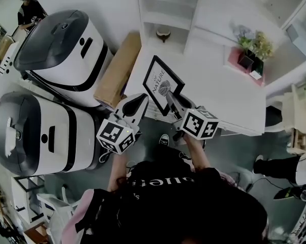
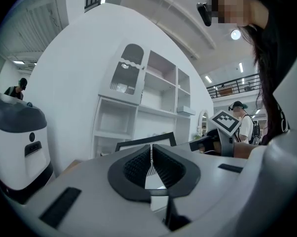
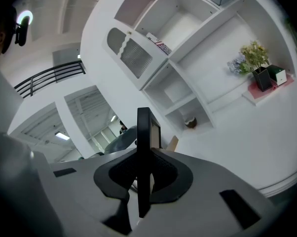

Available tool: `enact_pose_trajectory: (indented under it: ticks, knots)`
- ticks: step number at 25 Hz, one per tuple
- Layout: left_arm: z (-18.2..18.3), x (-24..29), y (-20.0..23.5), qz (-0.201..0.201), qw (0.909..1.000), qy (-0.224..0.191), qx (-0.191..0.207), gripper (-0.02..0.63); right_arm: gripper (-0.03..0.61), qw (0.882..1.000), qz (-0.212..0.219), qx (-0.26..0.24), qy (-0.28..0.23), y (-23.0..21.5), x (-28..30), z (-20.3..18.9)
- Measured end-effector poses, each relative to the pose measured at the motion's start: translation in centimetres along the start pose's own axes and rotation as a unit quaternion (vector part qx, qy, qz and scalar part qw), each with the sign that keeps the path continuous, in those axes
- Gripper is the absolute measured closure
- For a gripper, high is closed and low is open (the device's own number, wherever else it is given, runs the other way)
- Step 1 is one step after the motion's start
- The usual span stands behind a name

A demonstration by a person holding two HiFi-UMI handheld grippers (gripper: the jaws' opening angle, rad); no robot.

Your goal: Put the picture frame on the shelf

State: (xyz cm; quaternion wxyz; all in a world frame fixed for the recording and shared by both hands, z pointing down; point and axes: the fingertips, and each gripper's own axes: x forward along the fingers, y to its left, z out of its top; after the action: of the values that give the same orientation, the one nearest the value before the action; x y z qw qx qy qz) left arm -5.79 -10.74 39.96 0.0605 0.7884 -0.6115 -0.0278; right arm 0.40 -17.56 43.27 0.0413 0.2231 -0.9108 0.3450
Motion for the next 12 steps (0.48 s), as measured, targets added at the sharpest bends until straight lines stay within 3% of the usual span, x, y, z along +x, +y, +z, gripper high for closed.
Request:
enact_pose_trajectory:
  ticks: [12]
  knots:
    - [0.9,9.2,1.7,-0.022,0.9996,0.017,0.010,0.592,0.495,1.000,0.006,0.016,-0.007,-5.4,4.5,6.0]
